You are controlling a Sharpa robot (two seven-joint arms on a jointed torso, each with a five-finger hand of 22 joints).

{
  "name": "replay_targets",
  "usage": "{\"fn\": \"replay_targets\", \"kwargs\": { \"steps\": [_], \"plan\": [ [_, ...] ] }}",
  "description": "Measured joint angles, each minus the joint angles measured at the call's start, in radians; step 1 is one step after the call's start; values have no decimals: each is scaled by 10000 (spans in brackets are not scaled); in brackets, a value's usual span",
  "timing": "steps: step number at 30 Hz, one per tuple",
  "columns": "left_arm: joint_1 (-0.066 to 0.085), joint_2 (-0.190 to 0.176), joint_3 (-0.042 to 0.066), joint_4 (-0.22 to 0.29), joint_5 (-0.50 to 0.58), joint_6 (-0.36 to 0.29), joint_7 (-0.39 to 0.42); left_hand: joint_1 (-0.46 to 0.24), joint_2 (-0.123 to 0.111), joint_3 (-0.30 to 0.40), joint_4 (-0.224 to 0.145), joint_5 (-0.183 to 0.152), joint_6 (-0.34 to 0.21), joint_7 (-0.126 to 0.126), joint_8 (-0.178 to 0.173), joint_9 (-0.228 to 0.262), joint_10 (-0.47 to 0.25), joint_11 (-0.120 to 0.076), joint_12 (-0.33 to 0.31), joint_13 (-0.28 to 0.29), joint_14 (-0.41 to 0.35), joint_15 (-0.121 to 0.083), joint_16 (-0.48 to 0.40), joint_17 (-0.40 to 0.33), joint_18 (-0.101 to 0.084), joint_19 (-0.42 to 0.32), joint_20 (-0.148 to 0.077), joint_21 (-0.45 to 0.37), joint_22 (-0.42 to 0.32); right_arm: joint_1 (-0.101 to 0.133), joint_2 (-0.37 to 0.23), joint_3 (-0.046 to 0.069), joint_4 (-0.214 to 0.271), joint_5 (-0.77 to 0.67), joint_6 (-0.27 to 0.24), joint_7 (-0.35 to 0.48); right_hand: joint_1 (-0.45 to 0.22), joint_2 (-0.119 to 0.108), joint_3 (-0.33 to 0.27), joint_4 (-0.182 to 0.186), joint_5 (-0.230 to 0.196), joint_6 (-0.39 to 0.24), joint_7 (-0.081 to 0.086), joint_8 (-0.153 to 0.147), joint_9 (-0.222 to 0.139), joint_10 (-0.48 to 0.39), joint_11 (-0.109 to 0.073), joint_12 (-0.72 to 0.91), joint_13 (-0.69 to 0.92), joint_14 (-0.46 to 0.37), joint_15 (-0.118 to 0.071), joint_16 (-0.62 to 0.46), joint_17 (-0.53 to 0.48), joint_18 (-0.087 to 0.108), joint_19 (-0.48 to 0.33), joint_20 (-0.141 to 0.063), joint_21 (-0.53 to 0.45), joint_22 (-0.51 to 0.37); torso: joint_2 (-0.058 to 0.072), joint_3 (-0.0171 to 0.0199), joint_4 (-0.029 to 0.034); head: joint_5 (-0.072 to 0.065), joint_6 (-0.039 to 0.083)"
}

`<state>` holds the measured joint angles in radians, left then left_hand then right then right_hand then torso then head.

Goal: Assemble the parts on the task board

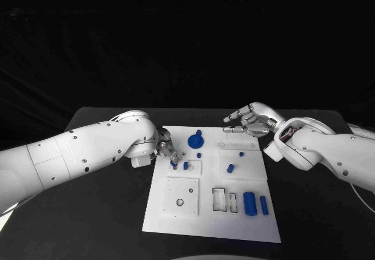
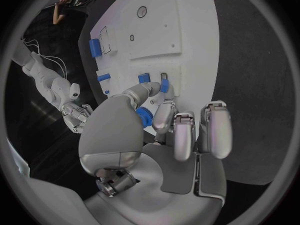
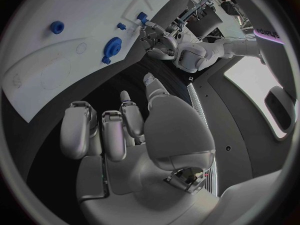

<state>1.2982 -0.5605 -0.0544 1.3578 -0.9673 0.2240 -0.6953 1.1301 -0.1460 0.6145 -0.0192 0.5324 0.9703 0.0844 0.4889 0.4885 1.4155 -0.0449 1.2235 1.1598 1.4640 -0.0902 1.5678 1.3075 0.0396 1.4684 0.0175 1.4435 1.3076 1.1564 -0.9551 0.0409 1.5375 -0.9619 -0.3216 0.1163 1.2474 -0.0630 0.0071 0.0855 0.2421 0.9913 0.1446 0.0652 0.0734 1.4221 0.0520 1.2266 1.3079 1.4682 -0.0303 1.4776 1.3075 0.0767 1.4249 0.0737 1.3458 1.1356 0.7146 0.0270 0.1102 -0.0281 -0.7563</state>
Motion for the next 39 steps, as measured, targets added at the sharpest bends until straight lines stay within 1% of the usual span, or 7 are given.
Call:
{"fn": "replay_targets", "kwargs": {
  "steps": [2,15,28,30,34,37,39],
  "plan": [
    [-1,-3,-1,3,2,13,2,0,0,-1,0,-1,11,-10,3,1,1,-1,2,8,31,-30,0,0,-1,0,0,0,0,0,-1,0,0,0,3,0,0,0,0,0,0,0,0,0,0,0,0,0,0,0,0,0,0,0,0,0,0,0,0,0,-1,-1,-4],
    [-15,-20,-9,57,50,237,11,-55,55,-40,39,-30,12,-12,154,3,50,-16,2,25,33,-28,0,-1,-1,0,0,38,-1,0,-4,0,1,2,21,2,0,0,0,0,0,0,0,0,-1,0,0,0,0,0,0,0,-1,0,0,0,0,0,-1,-1,-1,-2,-33],
    [-47,-64,-6,80,151,146,31,-56,56,-66,65,9,11,-12,218,9,50,-15,2,32,33,-27,0,-1,0,0,0,37,-1,0,-8,0,-2,4,33,3,0,0,0,0,0,0,0,0,7,0,0,0,0,0,0,0,-2,0,0,0,0,0,-3,-5,2,8,-53],
    [-50,-69,-6,78,162,139,35,-71,71,-68,66,8,11,-12,252,9,50,-14,2,32,33,-27,0,-1,0,0,0,37,-1,0,-9,0,-2,5,34,3,0,0,0,0,0,0,0,0,7,0,0,0,0,0,0,0,-2,-1,0,0,0,0,-3,-4,0,9,-51],
    [-55,-82,-7,71,186,140,48,-175,175,-176,150,8,11,-13,295,10,49,-14,2,35,33,-27,0,-1,-1,-37,-36,37,-1,0,-15,0,1,5,36,3,0,0,0,0,0,0,0,0,6,0,0,0,0,0,0,0,-2,-1,0,0,0,0,-3,-2,-2,10,-48],
    [-57,-92,-8,65,214,150,55,-243,243,-292,263,8,10,-13,310,13,159,-18,321,384,33,-27,0,-2,-2,-37,-36,37,-1,0,-18,0,2,6,37,3,0,0,0,0,0,0,0,0,6,0,0,0,0,0,0,0,-2,-1,0,0,0,0,-2,-2,-2,10,-54],
    [-58,-96,-9,63,231,156,57,-266,266,-343,262,8,10,-13,330,14,160,-19,372,445,33,-27,0,-2,-2,-37,-36,36,-1,0,-18,0,3,6,37,3,0,0,0,0,0,0,0,0,6,0,0,0,0,0,0,0,-2,0,0,0,0,0,-2,-2,-2,4,-55]
  ]
}}
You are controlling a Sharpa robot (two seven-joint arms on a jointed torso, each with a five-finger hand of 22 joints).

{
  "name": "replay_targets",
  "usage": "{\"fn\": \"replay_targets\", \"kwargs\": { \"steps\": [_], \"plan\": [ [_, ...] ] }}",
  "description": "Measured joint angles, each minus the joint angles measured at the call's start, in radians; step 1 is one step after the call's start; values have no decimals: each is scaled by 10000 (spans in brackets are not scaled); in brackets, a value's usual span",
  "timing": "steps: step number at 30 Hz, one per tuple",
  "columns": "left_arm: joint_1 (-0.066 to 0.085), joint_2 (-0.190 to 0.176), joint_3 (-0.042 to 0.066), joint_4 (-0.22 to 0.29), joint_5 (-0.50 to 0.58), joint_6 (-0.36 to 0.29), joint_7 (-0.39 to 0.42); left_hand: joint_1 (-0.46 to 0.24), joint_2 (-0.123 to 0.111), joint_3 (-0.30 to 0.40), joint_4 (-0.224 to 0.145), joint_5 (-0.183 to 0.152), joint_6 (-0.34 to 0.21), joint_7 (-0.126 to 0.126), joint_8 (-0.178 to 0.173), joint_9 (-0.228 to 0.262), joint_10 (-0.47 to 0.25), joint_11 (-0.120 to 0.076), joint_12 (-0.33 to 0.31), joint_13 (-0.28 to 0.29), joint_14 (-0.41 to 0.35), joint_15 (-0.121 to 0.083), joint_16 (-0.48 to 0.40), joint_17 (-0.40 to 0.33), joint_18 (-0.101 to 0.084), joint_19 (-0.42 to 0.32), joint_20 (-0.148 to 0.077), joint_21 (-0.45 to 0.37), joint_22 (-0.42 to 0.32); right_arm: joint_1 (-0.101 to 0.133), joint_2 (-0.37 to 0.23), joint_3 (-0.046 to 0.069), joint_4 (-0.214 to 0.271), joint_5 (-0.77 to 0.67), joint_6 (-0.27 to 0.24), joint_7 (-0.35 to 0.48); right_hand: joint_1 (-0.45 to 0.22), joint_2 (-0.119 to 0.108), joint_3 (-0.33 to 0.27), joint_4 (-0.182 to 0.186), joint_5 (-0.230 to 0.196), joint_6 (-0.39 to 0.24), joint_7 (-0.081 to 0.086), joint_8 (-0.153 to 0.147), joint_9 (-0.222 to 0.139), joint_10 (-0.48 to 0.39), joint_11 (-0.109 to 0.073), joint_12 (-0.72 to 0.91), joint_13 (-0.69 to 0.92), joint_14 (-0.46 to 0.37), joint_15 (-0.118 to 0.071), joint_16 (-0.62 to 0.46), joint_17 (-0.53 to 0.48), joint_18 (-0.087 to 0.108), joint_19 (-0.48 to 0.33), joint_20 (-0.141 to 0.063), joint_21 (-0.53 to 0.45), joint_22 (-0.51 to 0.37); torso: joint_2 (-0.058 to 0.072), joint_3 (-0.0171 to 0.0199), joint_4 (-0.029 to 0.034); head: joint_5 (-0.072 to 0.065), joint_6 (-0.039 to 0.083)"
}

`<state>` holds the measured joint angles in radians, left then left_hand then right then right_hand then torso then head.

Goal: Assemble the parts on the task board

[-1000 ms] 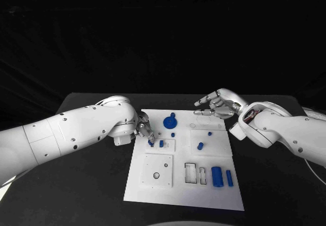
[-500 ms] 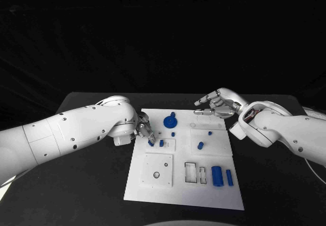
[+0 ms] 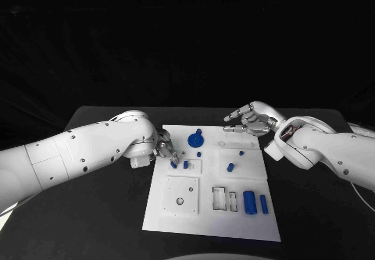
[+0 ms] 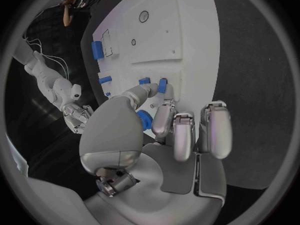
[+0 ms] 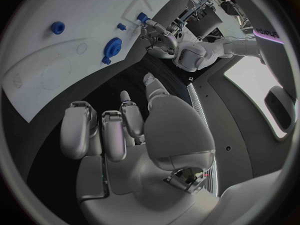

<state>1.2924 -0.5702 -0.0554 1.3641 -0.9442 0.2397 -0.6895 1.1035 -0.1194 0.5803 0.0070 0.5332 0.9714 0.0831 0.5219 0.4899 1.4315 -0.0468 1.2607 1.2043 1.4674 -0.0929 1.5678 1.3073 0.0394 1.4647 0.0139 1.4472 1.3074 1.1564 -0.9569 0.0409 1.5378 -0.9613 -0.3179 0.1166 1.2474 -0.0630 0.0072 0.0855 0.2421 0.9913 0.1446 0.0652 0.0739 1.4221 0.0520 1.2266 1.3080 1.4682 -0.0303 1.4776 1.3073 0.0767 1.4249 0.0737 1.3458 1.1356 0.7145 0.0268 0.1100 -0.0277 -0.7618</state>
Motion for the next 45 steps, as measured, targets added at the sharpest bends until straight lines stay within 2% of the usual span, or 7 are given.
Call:
{"fn": "replay_targets", "kwargs": {
  "steps": [8,14,19,22,38,41,45],
  "plan": [
    [-7,-32,-6,-2,56,116,2,-118,118,-288,232,-1,58,57,78,215,71,-70,116,178,-38,-37,0,0,0,0,0,87,-1,0,-5,0,3,1,3,1,0,0,0,0,0,0,0,0,-1,0,0,0,0,0,0,0,8,-1,0,0,0,0,4,2,-1,-7,-26],
    [-10,-59,-10,-1,66,217,-1,-121,118,-363,253,-1,60,57,89,601,73,-71,117,195,-38,-37,0,0,1,0,0,97,0,0,-6,0,2,2,6,2,0,0,0,0,0,0,0,0,-1,0,0,0,0,0,0,0,7,0,0,0,0,0,7,4,0,1,-41],
    [-12,-63,-14,-2,51,268,-9,-191,71,-415,304,-1,61,56,194,652,75,-72,116,195,-34,-41,0,0,1,0,0,97,-1,0,-4,0,1,2,8,4,0,0,-27,-27,0,0,0,0,-2,0,0,0,0,0,0,0,6,0,0,0,0,0,7,6,0,3,-48],
    [-16,-63,-17,-2,33,284,-11,-225,83,-459,348,-1,116,2,204,867,109,-101,116,195,-2,-73,0,0,1,0,0,97,-1,-1,-4,0,1,2,9,5,0,0,-27,-27,0,0,0,0,-2,0,0,0,0,0,0,0,6,0,0,0,0,0,7,6,0,3,-48],
    [-33,63,-30,-145,-120,279,-36,-409,62,-625,427,-2,477,-242,191,835,146,-104,116,220,-1,-73,0,7,1,37,-36,90,-1,-1,-21,0,38,3,9,12,0,0,-27,-27,0,0,0,0,-3,0,0,0,0,0,0,0,4,0,0,0,0,0,8,9,-11,1,-31],
    [-36,115,-30,-201,-147,279,-41,-309,163,-635,385,-545,582,-317,131,761,173,-100,116,231,-1,-73,0,6,0,1,-72,90,-1,-1,-23,0,41,3,9,12,0,0,-27,-27,0,0,0,0,-4,0,0,0,0,0,0,0,4,-1,0,0,0,0,11,9,-11,-6,-30],
    [-37,168,-29,-260,-168,283,-43,-260,211,-592,289,-1021,620,-352,113,727,190,-88,116,223,-1,-73,0,6,0,1,-72,85,-1,-1,-26,0,48,3,9,13,0,0,-27,-27,0,0,0,0,-4,0,0,0,0,0,0,0,4,0,0,0,0,0,11,9,-11,-12,-30]
  ]
}}
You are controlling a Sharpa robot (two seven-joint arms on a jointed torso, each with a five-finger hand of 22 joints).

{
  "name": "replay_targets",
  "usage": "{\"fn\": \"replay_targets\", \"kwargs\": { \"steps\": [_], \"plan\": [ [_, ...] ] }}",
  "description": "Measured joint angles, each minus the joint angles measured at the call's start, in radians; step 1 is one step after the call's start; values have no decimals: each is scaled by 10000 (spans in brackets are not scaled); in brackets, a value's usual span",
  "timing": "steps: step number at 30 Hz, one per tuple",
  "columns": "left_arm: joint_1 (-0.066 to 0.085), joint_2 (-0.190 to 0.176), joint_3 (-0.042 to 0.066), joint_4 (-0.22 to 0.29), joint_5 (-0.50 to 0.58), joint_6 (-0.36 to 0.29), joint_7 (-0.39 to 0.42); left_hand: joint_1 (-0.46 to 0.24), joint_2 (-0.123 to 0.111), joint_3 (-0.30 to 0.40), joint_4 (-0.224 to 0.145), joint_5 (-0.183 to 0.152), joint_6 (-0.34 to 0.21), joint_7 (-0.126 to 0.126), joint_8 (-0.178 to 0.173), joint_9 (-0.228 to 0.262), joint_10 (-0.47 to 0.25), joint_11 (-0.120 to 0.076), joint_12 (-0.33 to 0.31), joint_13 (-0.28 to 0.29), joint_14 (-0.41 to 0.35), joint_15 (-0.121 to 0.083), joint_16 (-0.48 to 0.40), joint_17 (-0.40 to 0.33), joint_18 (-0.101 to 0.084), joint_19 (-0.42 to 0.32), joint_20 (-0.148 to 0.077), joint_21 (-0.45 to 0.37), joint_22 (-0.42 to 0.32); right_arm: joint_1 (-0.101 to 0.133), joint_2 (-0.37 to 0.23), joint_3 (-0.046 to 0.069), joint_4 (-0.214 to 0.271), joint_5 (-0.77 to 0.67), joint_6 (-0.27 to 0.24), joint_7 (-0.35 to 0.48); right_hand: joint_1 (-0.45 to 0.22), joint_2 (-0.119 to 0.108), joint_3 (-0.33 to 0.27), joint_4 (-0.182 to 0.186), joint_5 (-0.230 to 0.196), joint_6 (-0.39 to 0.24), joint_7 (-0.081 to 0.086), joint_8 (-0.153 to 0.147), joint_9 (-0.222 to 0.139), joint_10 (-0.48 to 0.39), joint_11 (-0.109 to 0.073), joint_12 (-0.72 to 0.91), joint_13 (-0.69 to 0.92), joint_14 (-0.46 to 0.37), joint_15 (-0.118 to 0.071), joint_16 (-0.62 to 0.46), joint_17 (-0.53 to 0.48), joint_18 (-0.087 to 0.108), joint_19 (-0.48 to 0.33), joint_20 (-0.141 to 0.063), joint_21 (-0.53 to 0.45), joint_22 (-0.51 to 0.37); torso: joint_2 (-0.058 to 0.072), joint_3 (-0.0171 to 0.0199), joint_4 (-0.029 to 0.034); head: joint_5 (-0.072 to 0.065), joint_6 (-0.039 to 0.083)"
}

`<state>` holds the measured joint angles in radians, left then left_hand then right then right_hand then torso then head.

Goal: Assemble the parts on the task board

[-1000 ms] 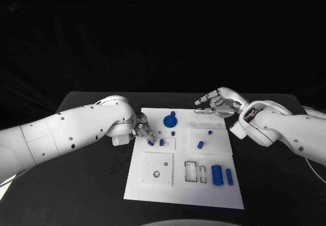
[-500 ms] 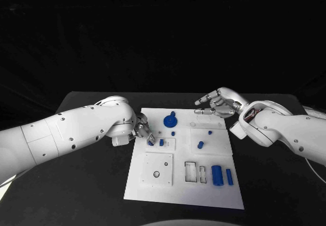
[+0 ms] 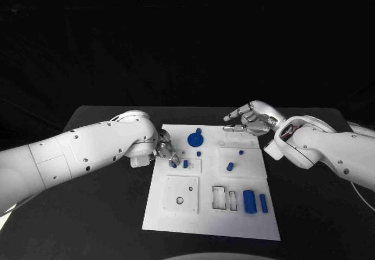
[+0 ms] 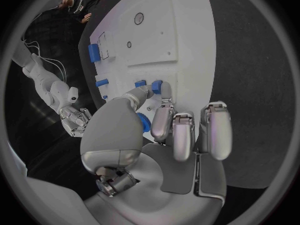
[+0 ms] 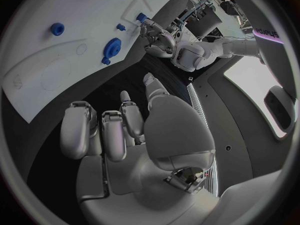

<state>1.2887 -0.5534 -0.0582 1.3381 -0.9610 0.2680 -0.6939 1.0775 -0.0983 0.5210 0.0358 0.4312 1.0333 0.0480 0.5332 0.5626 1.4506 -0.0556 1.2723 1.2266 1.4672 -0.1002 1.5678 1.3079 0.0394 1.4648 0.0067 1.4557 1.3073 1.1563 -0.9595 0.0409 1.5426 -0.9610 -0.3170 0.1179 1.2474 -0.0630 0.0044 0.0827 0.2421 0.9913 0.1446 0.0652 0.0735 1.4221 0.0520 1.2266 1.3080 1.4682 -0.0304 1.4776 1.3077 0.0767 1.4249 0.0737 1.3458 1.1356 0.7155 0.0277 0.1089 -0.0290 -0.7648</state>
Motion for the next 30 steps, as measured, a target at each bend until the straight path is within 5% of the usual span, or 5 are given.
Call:
{"fn": "replay_targets", "kwargs": {
  "steps": [5,8,11,22,30],
  "plan": [
    [-3,34,3,-44,-14,17,-2,66,65,0,-1,-343,52,-21,-37,-15,-56,-13,0,-13,-1,1,0,0,-1,0,0,-56,0,0,-1,0,5,0,0,0,0,0,0,0,0,0,0,0,0,0,0,0,0,0,0,0,0,0,0,0,0,0,-2,0,0,-2,-6],
    [-3,52,6,-66,-21,39,-2,175,174,27,-28,-1194,73,-43,-91,-54,-77,7,-41,-47,-1,2,0,-1,0,0,0,-116,0,0,-3,0,7,0,0,0,0,0,0,0,0,0,0,0,0,0,0,0,0,0,0,0,-1,0,0,0,0,0,-5,0,1,-4,-17],
    [-1,64,8,-77,-31,60,-2,183,182,130,-39,-1623,52,-69,-95,-83,-107,36,-64,-62,-2,2,0,-1,0,0,0,-171,0,0,-3,0,9,0,1,0,0,0,0,0,0,0,0,0,-1,0,0,0,0,0,0,0,-1,0,0,0,0,0,-9,0,3,-11,-20],
    [3,80,14,-114,-43,158,18,258,146,-69,186,-1738,46,-88,-118,-100,-107,37,-65,-20,-1,2,0,-2,1,0,1,-112,0,0,-5,0,11,1,7,0,0,0,0,0,0,0,0,0,-1,0,0,0,0,0,0,0,-2,0,0,0,0,0,-12,-3,12,-30,-23],
    [-24,45,-8,-141,-51,234,7,-271,-378,-389,562,-1728,427,-464,-125,-135,-147,-3,-65,64,-1,2,0,-3,1,0,1,-45,0,0,-6,0,9,1,10,0,0,0,0,0,0,0,0,0,7,0,0,0,0,0,0,0,-3,0,0,0,0,0,-12,-8,12,-32,-27]
  ]
}}
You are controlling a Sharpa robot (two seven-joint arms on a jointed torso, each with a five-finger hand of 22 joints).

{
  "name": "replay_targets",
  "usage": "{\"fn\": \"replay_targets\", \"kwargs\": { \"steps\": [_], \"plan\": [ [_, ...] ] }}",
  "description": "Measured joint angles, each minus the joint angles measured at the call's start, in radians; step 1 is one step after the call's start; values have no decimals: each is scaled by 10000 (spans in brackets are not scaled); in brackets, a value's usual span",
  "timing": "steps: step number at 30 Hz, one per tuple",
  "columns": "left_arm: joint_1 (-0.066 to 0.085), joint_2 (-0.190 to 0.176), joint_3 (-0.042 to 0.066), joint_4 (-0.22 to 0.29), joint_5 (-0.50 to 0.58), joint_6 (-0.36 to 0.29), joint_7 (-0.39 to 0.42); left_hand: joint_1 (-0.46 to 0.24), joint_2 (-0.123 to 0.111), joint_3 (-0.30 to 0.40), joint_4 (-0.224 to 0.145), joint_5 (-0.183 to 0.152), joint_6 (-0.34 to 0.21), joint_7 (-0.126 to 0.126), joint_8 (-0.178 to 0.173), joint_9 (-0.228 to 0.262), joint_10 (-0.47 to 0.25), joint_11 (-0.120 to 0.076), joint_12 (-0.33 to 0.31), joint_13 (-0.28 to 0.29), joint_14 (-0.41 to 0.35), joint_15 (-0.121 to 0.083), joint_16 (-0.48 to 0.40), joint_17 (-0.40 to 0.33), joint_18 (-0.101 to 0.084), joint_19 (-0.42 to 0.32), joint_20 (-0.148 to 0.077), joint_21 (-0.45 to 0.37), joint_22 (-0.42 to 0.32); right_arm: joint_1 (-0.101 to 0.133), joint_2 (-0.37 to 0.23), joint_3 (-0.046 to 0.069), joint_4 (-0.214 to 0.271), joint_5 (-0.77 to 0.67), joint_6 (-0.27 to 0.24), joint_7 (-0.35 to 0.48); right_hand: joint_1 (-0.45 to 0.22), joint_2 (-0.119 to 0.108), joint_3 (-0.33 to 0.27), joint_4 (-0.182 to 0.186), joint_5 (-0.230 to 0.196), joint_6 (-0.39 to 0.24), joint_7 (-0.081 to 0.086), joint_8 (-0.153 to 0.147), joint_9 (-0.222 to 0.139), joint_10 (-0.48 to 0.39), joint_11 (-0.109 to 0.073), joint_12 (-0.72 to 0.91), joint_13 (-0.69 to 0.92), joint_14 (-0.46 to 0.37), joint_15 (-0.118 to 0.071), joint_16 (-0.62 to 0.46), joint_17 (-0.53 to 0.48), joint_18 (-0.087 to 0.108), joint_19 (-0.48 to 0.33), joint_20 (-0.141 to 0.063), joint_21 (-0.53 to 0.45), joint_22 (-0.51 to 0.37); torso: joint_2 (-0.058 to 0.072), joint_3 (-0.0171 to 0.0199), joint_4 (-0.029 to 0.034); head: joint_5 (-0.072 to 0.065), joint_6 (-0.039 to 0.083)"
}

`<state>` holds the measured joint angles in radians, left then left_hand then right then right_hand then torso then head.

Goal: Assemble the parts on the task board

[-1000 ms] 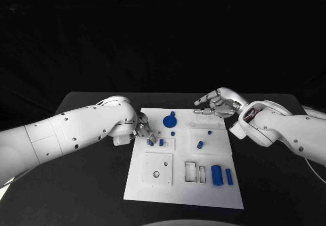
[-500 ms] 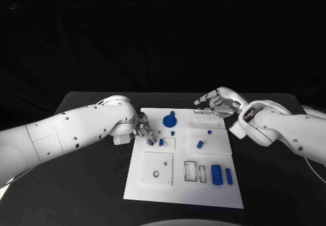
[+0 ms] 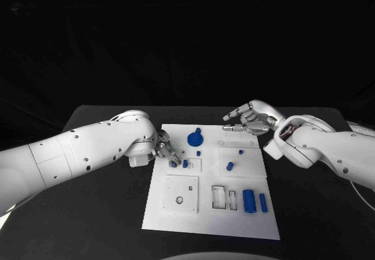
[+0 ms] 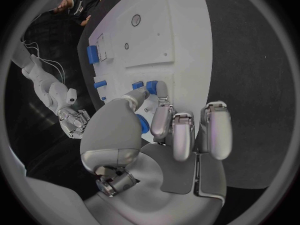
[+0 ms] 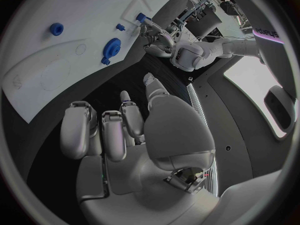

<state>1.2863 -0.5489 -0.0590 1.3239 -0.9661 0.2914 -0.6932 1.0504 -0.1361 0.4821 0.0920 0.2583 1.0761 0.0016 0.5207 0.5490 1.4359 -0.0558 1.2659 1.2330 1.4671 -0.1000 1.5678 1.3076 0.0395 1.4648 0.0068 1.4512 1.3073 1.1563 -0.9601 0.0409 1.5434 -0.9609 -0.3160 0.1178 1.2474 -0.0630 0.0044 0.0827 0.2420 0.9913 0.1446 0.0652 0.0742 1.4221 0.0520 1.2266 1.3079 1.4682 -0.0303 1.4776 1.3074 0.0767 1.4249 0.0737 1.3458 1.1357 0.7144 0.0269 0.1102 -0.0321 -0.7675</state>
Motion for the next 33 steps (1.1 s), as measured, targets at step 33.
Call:
{"fn": "replay_targets", "kwargs": {
  "steps": [33],
  "plan": [
    [-63,-549,87,547,-55,-373,-36,-654,-287,-1253,1239,-40,155,55,37,-109,41,-34,44,70,0,0,0,-2,-1,0,0,75,0,-33,34,-2,-58,2,11,8,53,53,0,0,0,0,0,0,-3,0,0,0,0,0,0,0,6,0,0,0,-40,0,-7,1,-4,-60,33]
  ]
}}
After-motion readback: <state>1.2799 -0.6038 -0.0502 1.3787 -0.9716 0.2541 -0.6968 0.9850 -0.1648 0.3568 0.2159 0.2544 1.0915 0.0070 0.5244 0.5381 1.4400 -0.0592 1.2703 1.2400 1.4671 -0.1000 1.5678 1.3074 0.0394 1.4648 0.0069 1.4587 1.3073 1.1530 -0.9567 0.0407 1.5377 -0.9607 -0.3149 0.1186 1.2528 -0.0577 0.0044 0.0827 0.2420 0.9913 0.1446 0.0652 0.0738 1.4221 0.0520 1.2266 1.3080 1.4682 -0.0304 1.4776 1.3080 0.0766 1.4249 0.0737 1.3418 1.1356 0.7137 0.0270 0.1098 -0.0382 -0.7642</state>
